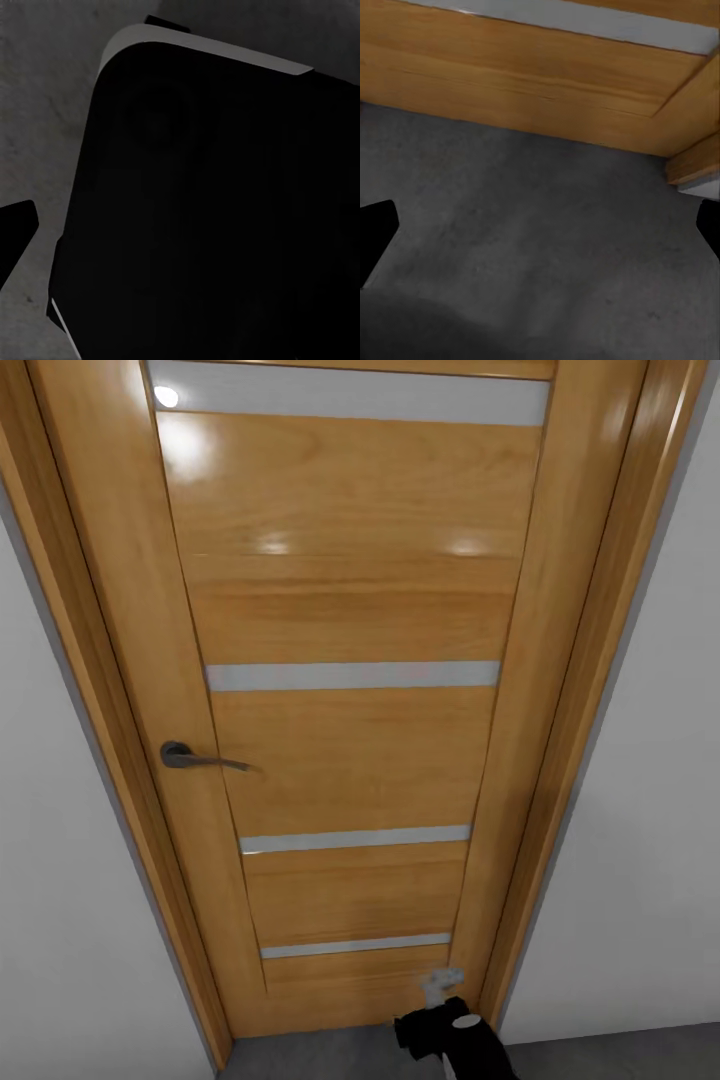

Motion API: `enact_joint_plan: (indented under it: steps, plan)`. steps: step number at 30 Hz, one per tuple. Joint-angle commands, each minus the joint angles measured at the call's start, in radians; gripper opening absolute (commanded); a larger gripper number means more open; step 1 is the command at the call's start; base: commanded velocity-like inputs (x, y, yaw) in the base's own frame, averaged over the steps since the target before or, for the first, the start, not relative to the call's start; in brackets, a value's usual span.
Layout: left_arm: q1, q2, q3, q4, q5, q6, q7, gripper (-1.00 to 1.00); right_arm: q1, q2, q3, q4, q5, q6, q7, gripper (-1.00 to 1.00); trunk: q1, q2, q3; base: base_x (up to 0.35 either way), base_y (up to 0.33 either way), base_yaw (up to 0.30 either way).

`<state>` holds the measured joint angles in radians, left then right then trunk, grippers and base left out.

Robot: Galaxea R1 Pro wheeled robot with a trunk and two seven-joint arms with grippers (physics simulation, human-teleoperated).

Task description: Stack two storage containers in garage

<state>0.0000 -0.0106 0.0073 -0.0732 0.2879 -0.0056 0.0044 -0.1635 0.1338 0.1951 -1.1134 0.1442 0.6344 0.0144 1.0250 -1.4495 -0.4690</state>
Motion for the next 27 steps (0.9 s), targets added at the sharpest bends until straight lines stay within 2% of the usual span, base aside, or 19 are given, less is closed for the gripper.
enact_joint_plan:
  steps: [1, 4, 7, 13, 20, 24, 27]
  plan:
    - [0.0, 0.0, 0.0, -0.001, 0.005, -0.001, 0.001, 1.0, -0.004, 0.005, 0.014, -0.015, 0.008, 0.009, 0.002, 1.0, 0.0, -0.001, -0.001, 0.0, 0.0, 0.0]
    - [0.0, 0.001, 0.0, -0.002, 0.005, -0.001, 0.001, 1.0, -0.007, 0.009, 0.055, -0.031, 0.013, 0.013, 0.001, 1.0, 0.0, -0.001, -0.001, 0.0, 0.0, 0.0]
    - [0.0, 0.001, 0.0, -0.003, 0.005, -0.001, 0.001, 1.0, -0.01, 0.01, 0.144, -0.049, 0.03, 0.016, -0.002, 1.0, 0.0, -0.001, -0.001, 0.0, 0.0, 0.0]
    - [0.0, 0.001, 0.0, -0.004, 0.005, -0.001, 0.0, 1.0, -0.01, 0.013, 0.147, -0.056, 0.029, 0.016, -0.002, 1.0, 0.0, -0.001, -0.001, 0.0, 0.0, 0.0]
    - [0.0, 0.0, 0.0, -0.004, 0.005, -0.001, 0.0, 1.0, -0.01, 0.016, 0.158, -0.129, 0.031, 0.015, -0.006, 1.0, 0.0, -0.001, -0.001, 0.0, 0.0, 0.0]
    - [0.0, 0.001, 0.0, -0.004, 0.005, -0.001, 0.0, 1.0, -0.017, 0.024, 0.171, -0.183, 0.03, 0.014, -0.005, 1.0, 0.0, -0.001, -0.001, 0.0, 0.0, 0.0]
    - [0.0, 0.001, 0.0, -0.004, 0.005, -0.001, 0.0, 1.0, -0.045, 0.039, 0.186, -0.208, 0.027, 0.013, -0.003, 1.0, 0.0, -0.001, -0.001, 0.0, 0.0, 0.0]
